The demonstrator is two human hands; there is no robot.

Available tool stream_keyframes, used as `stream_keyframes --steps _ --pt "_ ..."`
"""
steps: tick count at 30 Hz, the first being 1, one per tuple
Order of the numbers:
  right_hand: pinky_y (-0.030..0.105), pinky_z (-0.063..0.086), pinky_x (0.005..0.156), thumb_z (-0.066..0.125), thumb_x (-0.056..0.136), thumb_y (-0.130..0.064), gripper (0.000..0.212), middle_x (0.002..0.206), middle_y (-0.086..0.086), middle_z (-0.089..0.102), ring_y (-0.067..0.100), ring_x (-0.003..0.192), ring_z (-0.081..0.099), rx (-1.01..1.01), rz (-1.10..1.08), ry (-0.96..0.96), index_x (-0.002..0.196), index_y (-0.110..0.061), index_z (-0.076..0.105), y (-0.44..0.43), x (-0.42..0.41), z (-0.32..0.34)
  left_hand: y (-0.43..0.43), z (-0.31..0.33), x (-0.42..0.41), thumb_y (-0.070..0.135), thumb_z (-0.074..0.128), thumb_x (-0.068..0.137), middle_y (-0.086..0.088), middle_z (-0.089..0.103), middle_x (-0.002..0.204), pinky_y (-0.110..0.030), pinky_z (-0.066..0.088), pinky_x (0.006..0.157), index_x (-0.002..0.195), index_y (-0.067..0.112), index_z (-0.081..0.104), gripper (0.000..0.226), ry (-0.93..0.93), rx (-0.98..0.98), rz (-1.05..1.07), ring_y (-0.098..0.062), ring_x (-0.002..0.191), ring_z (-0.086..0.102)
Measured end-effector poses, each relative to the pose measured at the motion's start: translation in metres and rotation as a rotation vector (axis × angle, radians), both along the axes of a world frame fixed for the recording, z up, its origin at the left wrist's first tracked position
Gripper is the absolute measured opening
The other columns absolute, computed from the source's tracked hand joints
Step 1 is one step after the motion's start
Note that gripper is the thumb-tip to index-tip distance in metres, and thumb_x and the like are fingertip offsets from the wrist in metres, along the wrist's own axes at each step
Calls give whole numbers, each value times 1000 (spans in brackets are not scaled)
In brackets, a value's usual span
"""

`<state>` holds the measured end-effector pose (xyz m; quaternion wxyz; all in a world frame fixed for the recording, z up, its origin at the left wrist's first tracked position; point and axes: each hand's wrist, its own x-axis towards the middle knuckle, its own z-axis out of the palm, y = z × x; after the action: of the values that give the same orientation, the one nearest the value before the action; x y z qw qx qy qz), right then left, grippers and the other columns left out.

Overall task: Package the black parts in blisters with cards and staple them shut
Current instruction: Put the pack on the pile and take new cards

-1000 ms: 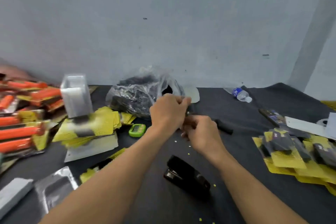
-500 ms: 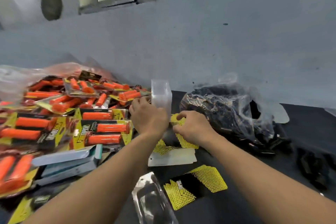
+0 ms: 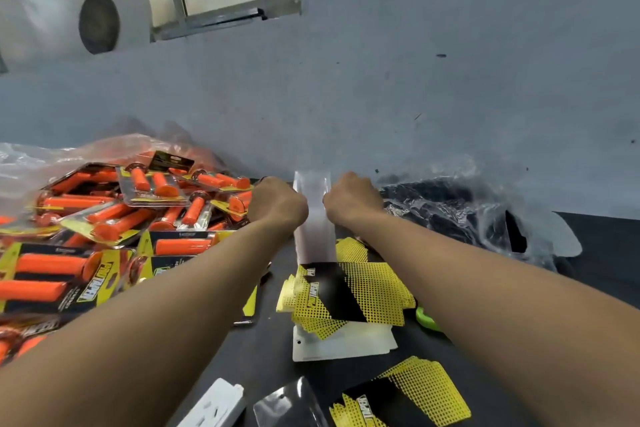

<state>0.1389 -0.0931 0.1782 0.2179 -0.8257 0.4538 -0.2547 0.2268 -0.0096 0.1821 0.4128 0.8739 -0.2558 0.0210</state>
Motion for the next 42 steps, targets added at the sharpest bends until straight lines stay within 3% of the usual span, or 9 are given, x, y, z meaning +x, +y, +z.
stream_keyframes --steps 6,13,17,21,27,33,38,40,42 --pt "36 45 66 60 89 -6 9 89 9 57 30 80 57 -209 53 111 89 -11 53 8 2 9 4 3 1 14 66 91 -4 76 100 -32 45 70 101 19 80 18 -138 -65 -8 -22 84 64" --pt "30 38 52 59 88 -4 20 91 15 59 31 79 56 51 -24 -91 73 -8 48 2 -6 -1 6 -1 -8 10 63 91 -5 78 103 -38 53 91 105 20 80 24 -406 0 -45 -27 95 69" --pt "33 41 58 56 86 2 17 89 14 61 34 82 61 93 -63 -113 73 -8 50 2 -12 1 1 2 -8 10 68 83 -6 76 93 -30 46 64 93 12 80 16 -161 -34 -33 -23 77 64" --pt "34 43 65 57 88 -2 10 87 10 63 32 82 62 45 -89 -75 80 -9 56 3 -14 5 0 3 -7 18 74 79 -11 72 95 -28 44 61 91 6 70 18 181 -205 27 -30 79 66" --pt "35 49 67 59 94 -13 13 87 10 70 33 83 68 -124 -58 -95 82 -10 65 6 -12 13 0 -4 -12 26 72 83 -7 76 90 -31 47 66 73 18 72 13 163 -246 -6 -27 77 65" --pt "41 62 71 62 98 -18 25 67 8 74 23 68 71 167 45 -401 80 -4 72 12 -27 20 8 5 -23 20 71 93 3 79 102 -20 47 65 103 17 81 15 143 -553 -96 -10 85 68" --pt "25 51 46 53 104 -7 18 71 15 76 22 53 69 540 247 -644 92 -1 65 36 -81 6 16 5 -53 31 76 89 -6 68 132 -36 50 100 136 14 64 51 150 -434 -195 -22 119 63" --pt "25 52 47 53 103 -6 19 76 17 76 24 58 71 615 300 -659 88 -5 64 44 -111 -4 21 0 -69 20 74 90 -7 74 111 -35 54 84 129 11 68 40 286 -487 -280 -22 98 69" --pt "26 48 47 59 98 -4 16 75 18 75 24 56 68 607 289 -623 84 -9 64 49 -141 -18 24 -12 -87 14 69 95 -9 77 79 -31 53 62 99 7 78 12 367 -474 -443 -20 65 70"
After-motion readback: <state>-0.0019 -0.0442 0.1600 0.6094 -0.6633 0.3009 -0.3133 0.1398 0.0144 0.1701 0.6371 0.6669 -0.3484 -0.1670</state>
